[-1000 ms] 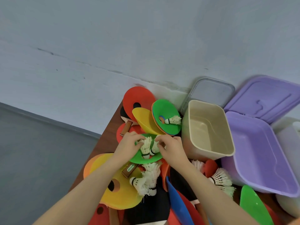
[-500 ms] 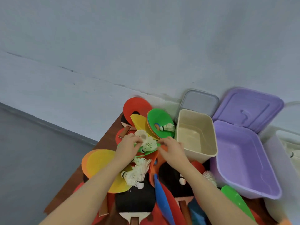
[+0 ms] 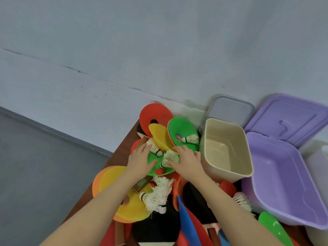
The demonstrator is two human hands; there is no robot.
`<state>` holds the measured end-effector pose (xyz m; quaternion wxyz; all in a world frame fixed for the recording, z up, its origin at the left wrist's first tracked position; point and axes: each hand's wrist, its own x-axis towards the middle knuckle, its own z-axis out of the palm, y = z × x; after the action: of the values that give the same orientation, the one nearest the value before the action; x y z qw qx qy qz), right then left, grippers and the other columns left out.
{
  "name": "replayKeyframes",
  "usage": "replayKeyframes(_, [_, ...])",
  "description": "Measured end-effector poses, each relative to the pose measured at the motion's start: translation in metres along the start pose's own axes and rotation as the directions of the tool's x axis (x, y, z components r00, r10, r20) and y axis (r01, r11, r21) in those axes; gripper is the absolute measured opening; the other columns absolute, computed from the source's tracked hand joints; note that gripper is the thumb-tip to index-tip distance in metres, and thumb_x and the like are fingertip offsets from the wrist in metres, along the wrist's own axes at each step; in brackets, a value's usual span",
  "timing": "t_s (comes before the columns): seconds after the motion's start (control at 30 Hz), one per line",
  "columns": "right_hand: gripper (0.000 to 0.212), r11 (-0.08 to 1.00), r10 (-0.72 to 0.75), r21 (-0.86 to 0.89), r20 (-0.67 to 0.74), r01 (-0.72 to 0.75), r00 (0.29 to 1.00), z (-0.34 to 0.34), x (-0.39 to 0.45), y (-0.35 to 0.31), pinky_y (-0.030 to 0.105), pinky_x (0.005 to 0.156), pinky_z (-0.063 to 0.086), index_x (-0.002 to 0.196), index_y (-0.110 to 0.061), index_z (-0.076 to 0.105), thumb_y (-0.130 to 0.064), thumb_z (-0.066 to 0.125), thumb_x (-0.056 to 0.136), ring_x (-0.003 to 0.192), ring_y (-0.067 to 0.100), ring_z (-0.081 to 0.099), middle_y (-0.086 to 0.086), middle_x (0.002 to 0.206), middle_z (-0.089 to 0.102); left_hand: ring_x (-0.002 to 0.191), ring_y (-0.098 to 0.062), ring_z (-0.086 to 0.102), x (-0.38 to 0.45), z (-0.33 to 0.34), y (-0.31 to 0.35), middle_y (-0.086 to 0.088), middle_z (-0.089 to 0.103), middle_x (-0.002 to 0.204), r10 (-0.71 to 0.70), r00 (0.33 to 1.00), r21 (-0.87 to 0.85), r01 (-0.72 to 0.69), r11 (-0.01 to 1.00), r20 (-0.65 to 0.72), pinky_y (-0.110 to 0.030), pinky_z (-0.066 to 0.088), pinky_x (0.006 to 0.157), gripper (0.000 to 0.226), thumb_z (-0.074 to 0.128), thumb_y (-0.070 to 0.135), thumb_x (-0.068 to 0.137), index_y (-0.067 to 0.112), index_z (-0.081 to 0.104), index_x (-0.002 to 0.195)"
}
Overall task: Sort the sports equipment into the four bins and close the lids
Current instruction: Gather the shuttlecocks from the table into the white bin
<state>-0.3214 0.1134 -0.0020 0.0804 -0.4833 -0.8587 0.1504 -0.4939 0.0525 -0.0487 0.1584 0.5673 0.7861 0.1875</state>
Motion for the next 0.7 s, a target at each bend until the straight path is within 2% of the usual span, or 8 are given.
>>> replayKeyframes(0.13, [0.049,0.999,0.051,-0.022,0.046,-0.05,0.998,0.02,0.004,-0.003,0.035,0.093,0.02,0.119,-0.027,0.047,-0.052,0.057,0.079,0.111,0.013,0.048,-0.01,0.118,0.05,0.136,-0.027,0.026,0.021,0.004,-0.023,-0.002,0.025,0.152,0.017,0.999,-0.016,-0.016,1.0,0.049,-0.047,0.028,0.107,0.065,0.053,0.042,0.09,0.022,0.025,0.146])
replayKeyframes(0.3, [0.002,0.989,0.128,0.079,-0.032,-0.126,0.991,0.031,0.0,0.001,0.034,0.09,0.019,0.086,-0.031,0.058,-0.031,0.06,0.085,0.095,0.01,0.048,-0.015,0.09,0.054,0.135,-0.023,0.032,0.042,0.009,-0.029,-0.001,0.034,0.148,0.024,0.999,-0.189,-0.016,0.982,0.044,-0.048,0.031,0.104,0.066,0.06,0.034,0.088,0.021,0.028,0.144])
replayKeyframes(0.4, [0.018,0.978,0.128,0.18,-0.106,-0.108,0.986,0.034,-0.006,0.003,0.031,0.086,0.017,0.073,-0.035,0.054,-0.025,0.063,0.084,0.086,0.006,0.049,-0.017,0.079,0.056,0.126,-0.02,0.043,0.049,0.01,-0.028,0.003,0.048,0.136,0.03,1.0,-0.299,-0.028,0.954,0.002,-0.044,0.032,0.101,0.055,0.061,0.028,0.088,0.024,0.039,0.138])
replayKeyframes(0.5, [0.021,0.959,0.142,0.269,-0.192,-0.087,0.971,0.034,-0.01,0.004,0.027,0.082,0.014,0.071,-0.036,0.053,-0.024,0.066,0.084,0.085,0.005,0.051,-0.017,0.08,0.058,0.111,-0.02,0.053,0.054,0.011,-0.028,0.003,0.06,0.113,-0.027,0.999,-0.394,0.008,0.919,-0.044,-0.044,0.037,0.098,0.044,0.063,0.021,0.086,0.024,0.051,0.128])
replayKeyframes(0.6, [0.026,0.933,0.172,0.352,-0.239,-0.079,0.956,0.031,-0.012,0.001,0.024,0.084,0.016,0.071,-0.039,0.052,-0.021,0.067,0.083,0.084,0.003,0.052,-0.019,0.08,0.058,0.086,-0.017,0.057,0.053,0.011,-0.026,0.004,0.059,0.083,-0.066,0.993,-0.459,0.015,0.888,-0.096,-0.043,0.046,0.085,0.028,0.063,0.014,0.086,0.019,0.061,0.114])
replayKeyframes(0.7, [0.032,0.91,0.163,0.413,-0.26,-0.043,0.952,0.024,-0.018,-0.003,0.015,0.088,0.015,0.07,-0.044,0.05,-0.02,0.068,0.082,0.081,0.0,0.052,-0.02,0.081,0.059,0.081,-0.013,0.056,0.043,0.002,-0.02,0.005,0.058,0.079,-0.082,0.989,-0.51,0.008,0.86,-0.122,-0.032,0.047,0.077,0.026,0.06,0.013,0.088,0.019,0.063,0.113])
